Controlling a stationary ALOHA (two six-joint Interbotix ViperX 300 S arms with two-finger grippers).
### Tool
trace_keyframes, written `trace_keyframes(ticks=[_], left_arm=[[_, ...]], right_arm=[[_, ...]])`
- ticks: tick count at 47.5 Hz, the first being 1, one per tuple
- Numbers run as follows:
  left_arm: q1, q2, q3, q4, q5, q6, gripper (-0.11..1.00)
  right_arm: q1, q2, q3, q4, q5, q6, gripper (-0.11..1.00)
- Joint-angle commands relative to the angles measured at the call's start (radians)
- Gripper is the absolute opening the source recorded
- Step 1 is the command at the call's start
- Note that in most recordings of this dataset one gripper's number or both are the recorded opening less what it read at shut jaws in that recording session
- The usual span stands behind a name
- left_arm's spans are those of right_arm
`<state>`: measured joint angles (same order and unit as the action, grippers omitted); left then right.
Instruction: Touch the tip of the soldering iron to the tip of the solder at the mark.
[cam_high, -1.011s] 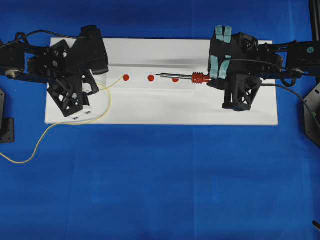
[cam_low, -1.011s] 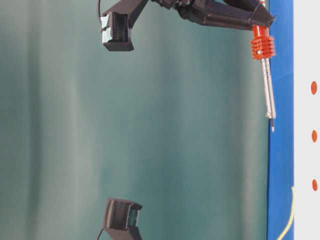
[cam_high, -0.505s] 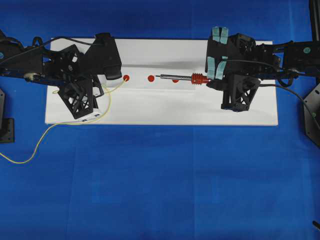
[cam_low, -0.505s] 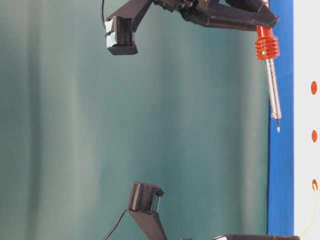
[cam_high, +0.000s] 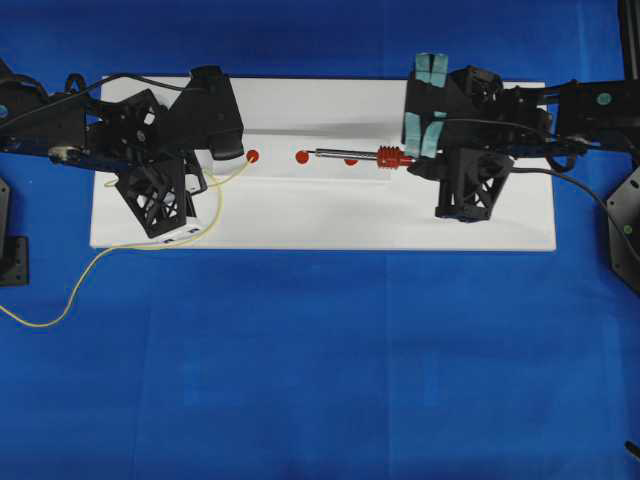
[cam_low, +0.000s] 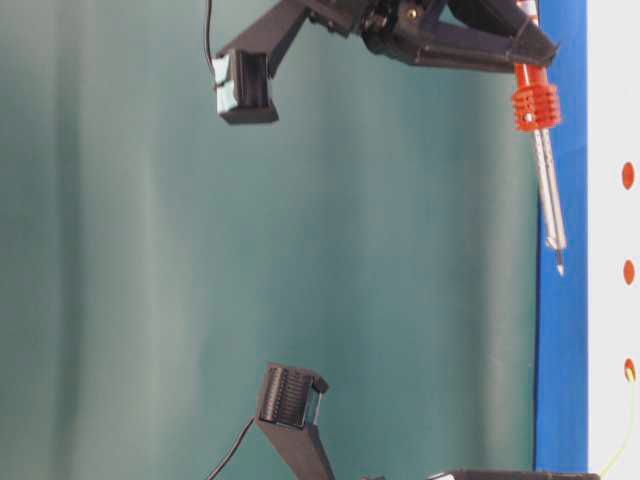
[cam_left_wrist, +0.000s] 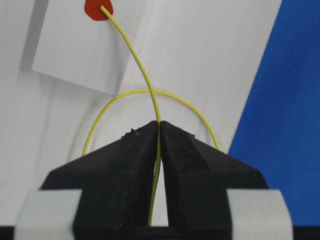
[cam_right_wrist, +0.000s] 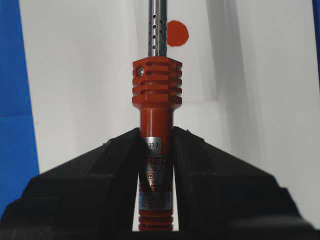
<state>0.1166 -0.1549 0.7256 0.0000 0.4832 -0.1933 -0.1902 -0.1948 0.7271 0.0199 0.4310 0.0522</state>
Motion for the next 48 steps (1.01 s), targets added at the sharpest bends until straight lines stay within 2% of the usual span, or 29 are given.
trace_keyframes(ticks=[1,26,48], left_arm=[[-0.002,-0.011,-0.021,0.002,-0.003,0.000,0.01],[0.000,-0.009,-0.021,0.002,-0.003,-0.011,0.01],[0.000,-0.011,-0.021,0.002,-0.003,-0.009,0.01]], right_arm=[[-0.003,0.011,-0.054,-0.002,0.009,0.000,0.06],[0.006,0.218,-0.255,-0.006,0.064,-0.006,0.06],[0.006,0.264,-0.281,-0.015,0.092,-0.005,0.06]])
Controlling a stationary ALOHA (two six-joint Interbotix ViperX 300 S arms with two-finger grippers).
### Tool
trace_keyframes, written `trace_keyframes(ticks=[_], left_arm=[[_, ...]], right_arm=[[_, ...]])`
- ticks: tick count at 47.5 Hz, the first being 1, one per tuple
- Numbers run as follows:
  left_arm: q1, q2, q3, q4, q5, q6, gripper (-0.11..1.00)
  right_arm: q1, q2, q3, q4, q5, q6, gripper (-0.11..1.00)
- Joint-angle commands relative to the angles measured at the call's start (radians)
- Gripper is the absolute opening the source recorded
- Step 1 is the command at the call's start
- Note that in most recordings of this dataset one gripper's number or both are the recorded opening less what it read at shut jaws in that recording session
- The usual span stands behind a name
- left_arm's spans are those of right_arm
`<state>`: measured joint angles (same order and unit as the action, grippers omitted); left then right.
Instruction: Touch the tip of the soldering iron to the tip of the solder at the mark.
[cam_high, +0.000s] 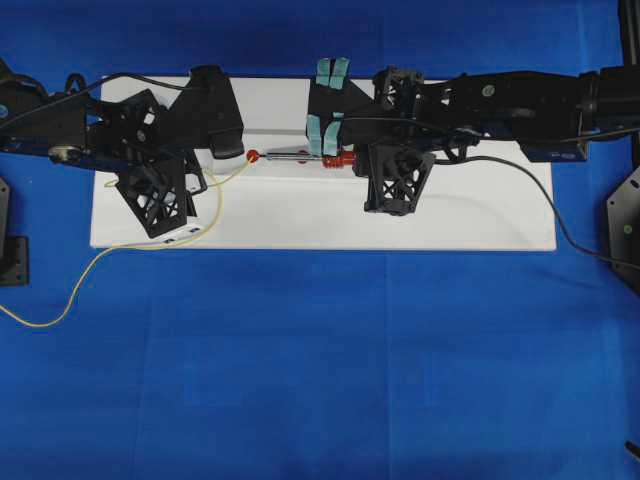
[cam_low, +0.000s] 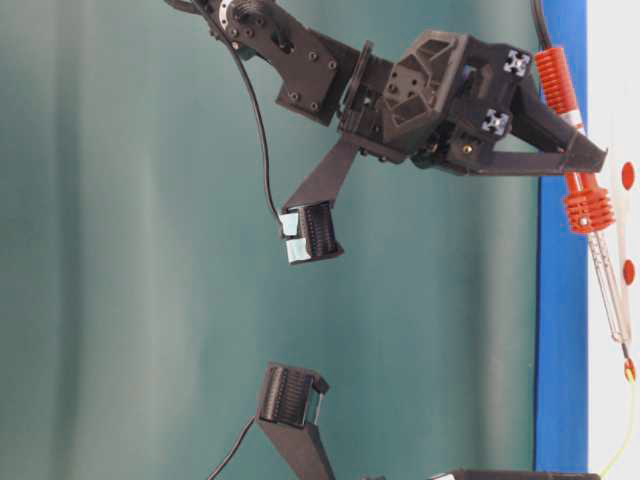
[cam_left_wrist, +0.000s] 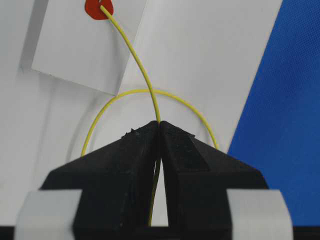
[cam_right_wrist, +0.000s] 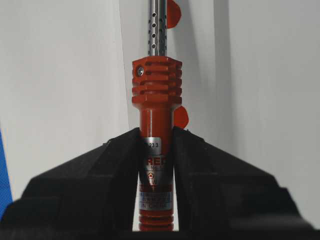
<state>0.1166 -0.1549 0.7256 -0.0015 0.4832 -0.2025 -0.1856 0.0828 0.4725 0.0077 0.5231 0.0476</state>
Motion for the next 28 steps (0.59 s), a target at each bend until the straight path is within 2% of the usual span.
trace_keyframes(ticks=[1,28], left_arm=[[0.002,-0.009,-0.021,0.003,-0.003,0.000,0.01],[0.003,-0.009,-0.021,0.003,-0.003,-0.002,0.01]], right_arm=[[0.002,-0.014,-0.026,-0.003,-0.002,0.000,0.06],[0.005,-0.003,-0.040,-0.006,0.000,-0.003,0.06]])
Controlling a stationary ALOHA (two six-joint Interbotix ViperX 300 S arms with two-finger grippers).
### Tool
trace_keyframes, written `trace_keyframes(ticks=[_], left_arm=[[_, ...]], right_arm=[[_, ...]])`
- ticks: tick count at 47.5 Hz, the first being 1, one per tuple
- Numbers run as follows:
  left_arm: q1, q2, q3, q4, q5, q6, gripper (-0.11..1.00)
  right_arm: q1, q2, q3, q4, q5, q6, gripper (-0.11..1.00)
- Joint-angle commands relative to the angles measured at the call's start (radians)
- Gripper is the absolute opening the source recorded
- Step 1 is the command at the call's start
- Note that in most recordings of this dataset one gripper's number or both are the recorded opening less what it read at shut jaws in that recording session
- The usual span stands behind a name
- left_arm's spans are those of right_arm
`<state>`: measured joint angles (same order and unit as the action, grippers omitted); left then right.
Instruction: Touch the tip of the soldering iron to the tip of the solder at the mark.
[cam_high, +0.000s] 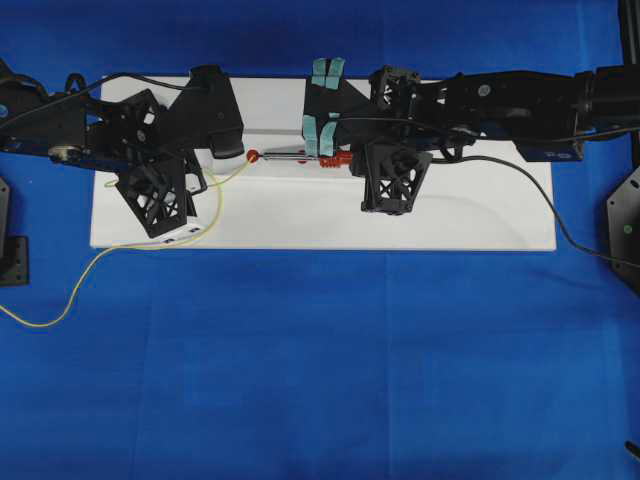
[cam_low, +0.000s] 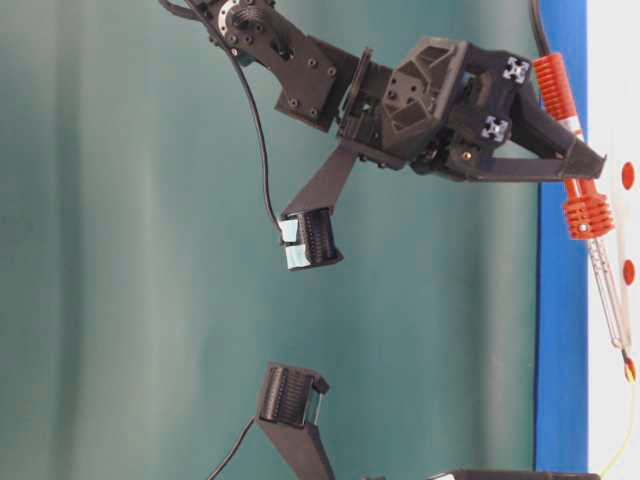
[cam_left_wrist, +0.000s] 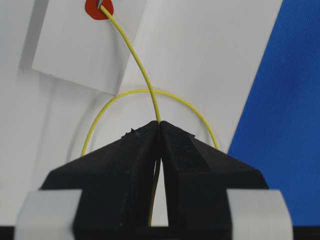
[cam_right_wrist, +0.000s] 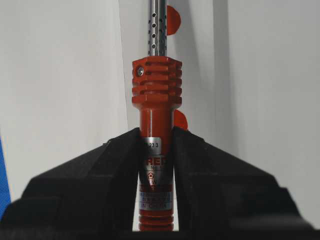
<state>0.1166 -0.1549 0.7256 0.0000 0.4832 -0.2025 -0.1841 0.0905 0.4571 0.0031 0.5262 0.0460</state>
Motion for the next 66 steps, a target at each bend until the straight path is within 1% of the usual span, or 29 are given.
trace_keyframes(ticks=[1,66], left_arm=[[0.003,-0.011,-0.021,0.002,-0.003,-0.002,0.01],[0.006,-0.002,-0.035,0.002,0.023,-0.002,0.01]], right_arm=[[0.005,-0.011,-0.025,-0.002,-0.003,-0.003,0.06],[0.006,-0.011,-0.025,-0.009,-0.003,-0.003,0.06]])
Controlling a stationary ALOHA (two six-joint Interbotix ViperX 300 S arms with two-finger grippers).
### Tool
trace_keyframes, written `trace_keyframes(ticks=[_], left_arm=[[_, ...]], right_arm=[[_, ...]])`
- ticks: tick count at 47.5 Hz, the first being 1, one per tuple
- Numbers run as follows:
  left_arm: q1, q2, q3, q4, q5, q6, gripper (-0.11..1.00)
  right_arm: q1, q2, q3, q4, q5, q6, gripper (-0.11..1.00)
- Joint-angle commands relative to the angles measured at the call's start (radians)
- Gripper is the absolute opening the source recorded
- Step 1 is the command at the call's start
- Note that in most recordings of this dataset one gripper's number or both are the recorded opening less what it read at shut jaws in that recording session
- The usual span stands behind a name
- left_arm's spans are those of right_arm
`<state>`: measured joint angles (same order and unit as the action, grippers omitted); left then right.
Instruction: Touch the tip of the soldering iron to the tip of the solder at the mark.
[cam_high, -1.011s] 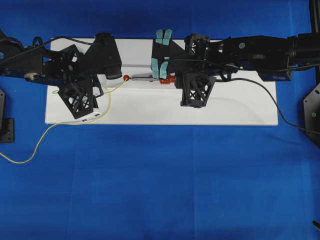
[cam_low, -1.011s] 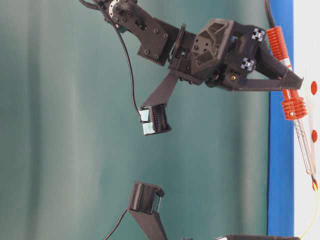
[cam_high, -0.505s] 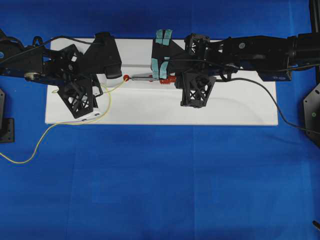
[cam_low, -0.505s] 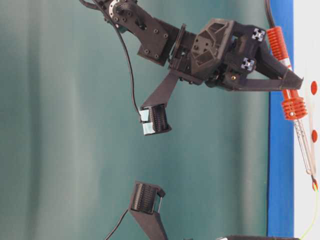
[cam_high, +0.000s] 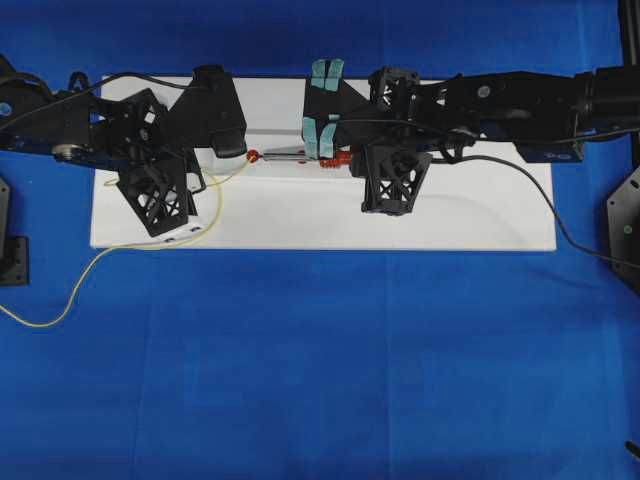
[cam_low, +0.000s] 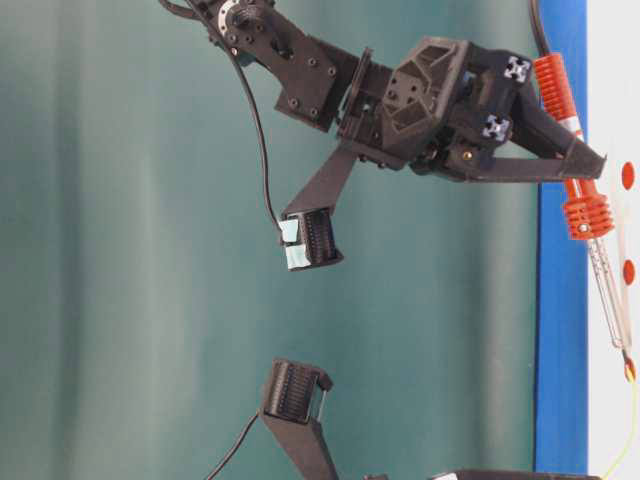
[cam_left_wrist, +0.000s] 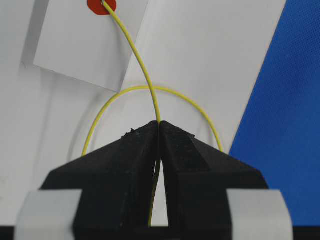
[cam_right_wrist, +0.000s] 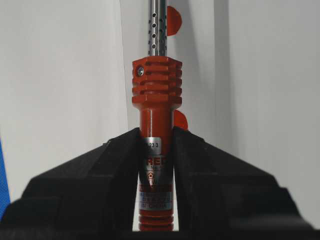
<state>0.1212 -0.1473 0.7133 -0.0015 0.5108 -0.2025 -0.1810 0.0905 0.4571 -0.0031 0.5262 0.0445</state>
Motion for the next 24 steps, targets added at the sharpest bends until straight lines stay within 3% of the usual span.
trace_keyframes(ticks=[1,24], left_arm=[[0.003,-0.009,-0.023,0.003,-0.005,-0.002,0.01],[0.002,-0.071,-0.009,0.003,0.014,-0.002,0.01]], right_arm=[[0.002,-0.011,-0.026,-0.003,-0.003,-0.002,0.06],[0.002,-0.011,-0.023,-0.006,-0.008,-0.002,0.06]])
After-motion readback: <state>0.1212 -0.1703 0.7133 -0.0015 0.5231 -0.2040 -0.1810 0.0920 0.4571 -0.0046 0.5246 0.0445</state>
